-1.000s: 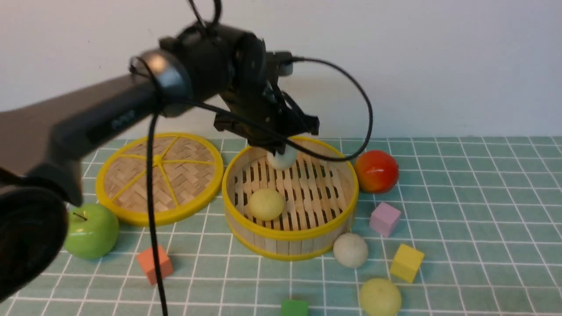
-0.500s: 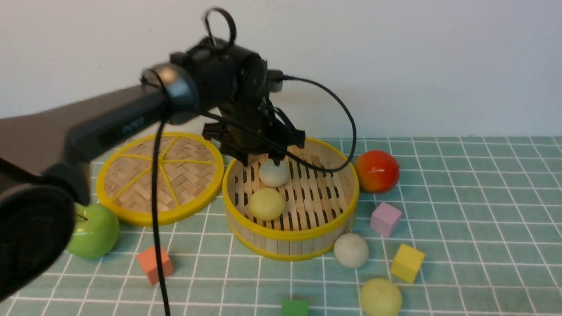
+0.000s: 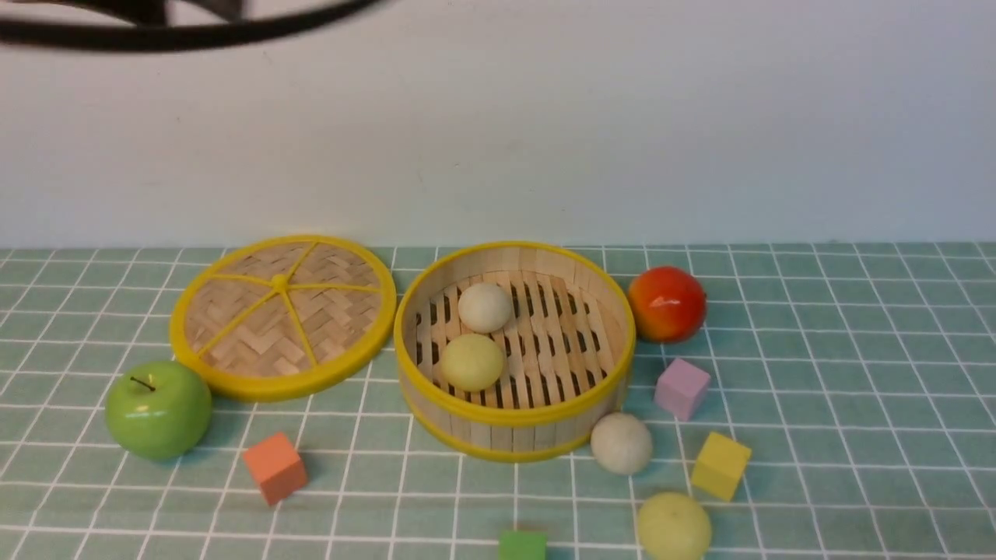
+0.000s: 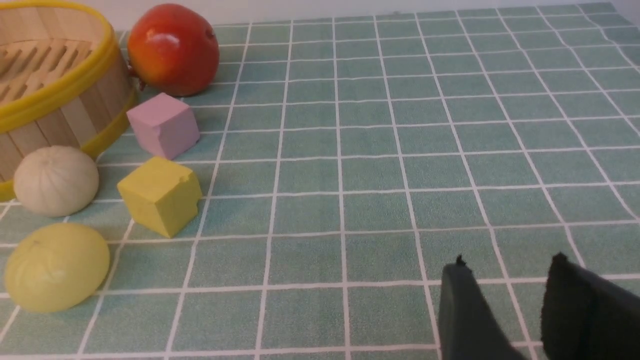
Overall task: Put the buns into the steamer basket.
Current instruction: Use the right arm to grab a steamed stuffed bun
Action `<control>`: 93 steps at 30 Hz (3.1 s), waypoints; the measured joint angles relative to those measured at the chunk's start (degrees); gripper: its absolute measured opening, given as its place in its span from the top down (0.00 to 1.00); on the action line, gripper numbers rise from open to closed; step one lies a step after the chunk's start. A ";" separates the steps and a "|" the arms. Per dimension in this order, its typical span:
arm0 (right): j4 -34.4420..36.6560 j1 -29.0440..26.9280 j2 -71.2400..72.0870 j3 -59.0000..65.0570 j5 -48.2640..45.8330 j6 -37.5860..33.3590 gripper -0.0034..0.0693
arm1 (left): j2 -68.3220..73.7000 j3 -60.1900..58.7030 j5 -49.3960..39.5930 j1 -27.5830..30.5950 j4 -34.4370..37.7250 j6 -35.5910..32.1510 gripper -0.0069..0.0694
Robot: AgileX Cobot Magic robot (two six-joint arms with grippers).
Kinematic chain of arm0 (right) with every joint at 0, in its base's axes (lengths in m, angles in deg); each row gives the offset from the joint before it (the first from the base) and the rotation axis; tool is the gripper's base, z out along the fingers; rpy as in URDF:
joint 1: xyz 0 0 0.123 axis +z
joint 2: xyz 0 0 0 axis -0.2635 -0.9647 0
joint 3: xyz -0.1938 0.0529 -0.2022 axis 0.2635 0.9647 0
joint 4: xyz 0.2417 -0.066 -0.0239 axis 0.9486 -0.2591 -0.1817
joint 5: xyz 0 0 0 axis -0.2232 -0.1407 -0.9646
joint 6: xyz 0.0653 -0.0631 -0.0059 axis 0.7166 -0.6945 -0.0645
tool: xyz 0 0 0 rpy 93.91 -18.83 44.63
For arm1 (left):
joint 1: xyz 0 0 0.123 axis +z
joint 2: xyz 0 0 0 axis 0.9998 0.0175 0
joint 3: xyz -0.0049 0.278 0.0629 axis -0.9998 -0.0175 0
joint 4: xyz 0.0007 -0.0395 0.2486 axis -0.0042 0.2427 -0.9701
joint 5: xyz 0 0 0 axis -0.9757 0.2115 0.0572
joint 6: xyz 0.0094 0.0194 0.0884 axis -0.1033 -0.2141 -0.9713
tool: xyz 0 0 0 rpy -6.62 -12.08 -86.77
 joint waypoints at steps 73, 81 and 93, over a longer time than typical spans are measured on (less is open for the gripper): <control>0.00 0.00 0.00 0.00 -0.05 0.00 0.62 | -72.99 -101.36 47.53 25.11 4.45 -2.77 0.92; 0.00 0.00 0.00 0.00 -0.05 0.00 0.62 | -72.99 -101.36 47.58 25.11 4.45 -2.77 0.92; -0.38 0.00 0.00 0.12 0.82 0.00 0.62 | -72.99 -101.36 47.58 25.11 4.45 -2.77 0.91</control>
